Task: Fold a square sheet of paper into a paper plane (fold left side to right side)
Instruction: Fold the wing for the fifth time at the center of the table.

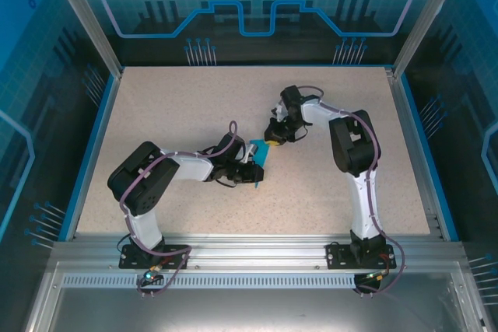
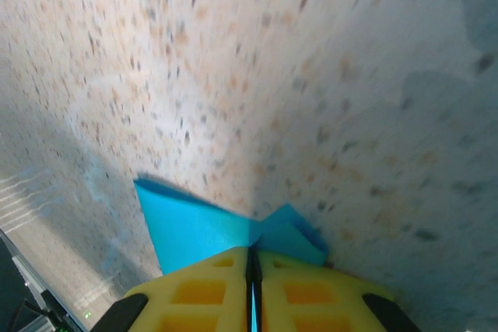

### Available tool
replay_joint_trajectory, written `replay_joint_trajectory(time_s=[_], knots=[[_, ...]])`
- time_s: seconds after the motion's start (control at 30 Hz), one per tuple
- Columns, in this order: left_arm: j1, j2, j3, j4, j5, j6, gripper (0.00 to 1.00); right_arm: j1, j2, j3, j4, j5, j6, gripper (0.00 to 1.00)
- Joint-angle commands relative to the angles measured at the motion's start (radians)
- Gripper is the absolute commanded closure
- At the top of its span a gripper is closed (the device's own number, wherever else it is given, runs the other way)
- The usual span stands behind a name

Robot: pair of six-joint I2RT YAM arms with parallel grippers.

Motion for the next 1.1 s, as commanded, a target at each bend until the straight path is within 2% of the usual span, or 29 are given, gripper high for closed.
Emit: replay_joint_trajectory(time_s=[0.0,0.13,0.27,0.47,0.57,0.7,0.83,1.07], knots=[[-0.024,0.037,-0.054,-0.12,-0.038,-0.004,0.77,-0.072,0.048,0.066,0.059,0.106,-0.007,0.88],[-0.023,0.031,-0.056,-0.116,-0.039,-0.008,0.77,-0.094,0.042,0.111,0.065,0.08,-0.013,0.88],[-0.025,0.025,-0.051,-0.114,-0.039,-0.013,0.77,-0.107,-0.061,0.087,0.042,0.072,-0.046,0.88],[-0.026,0.016,-0.049,-0.114,-0.047,-0.018,0.77,-0.074,-0.299,-0.211,0.137,-0.013,-0.037,0.87],[-0.026,0.016,-0.048,-0.115,-0.052,-0.016,0.76,-0.018,-0.346,-0.33,0.202,-0.054,-0.005,0.87],[-0.025,0.016,-0.048,-0.116,-0.053,-0.015,0.76,0.058,-0.321,-0.397,0.302,-0.095,0.071,0.87],[-0.027,0.014,-0.045,-0.117,-0.053,-0.013,0.76,0.104,-0.26,-0.371,0.314,-0.087,0.089,0.87],[-0.03,0.004,-0.045,-0.142,-0.046,0.001,0.76,0.117,-0.144,-0.272,0.219,0.002,0.084,0.87]])
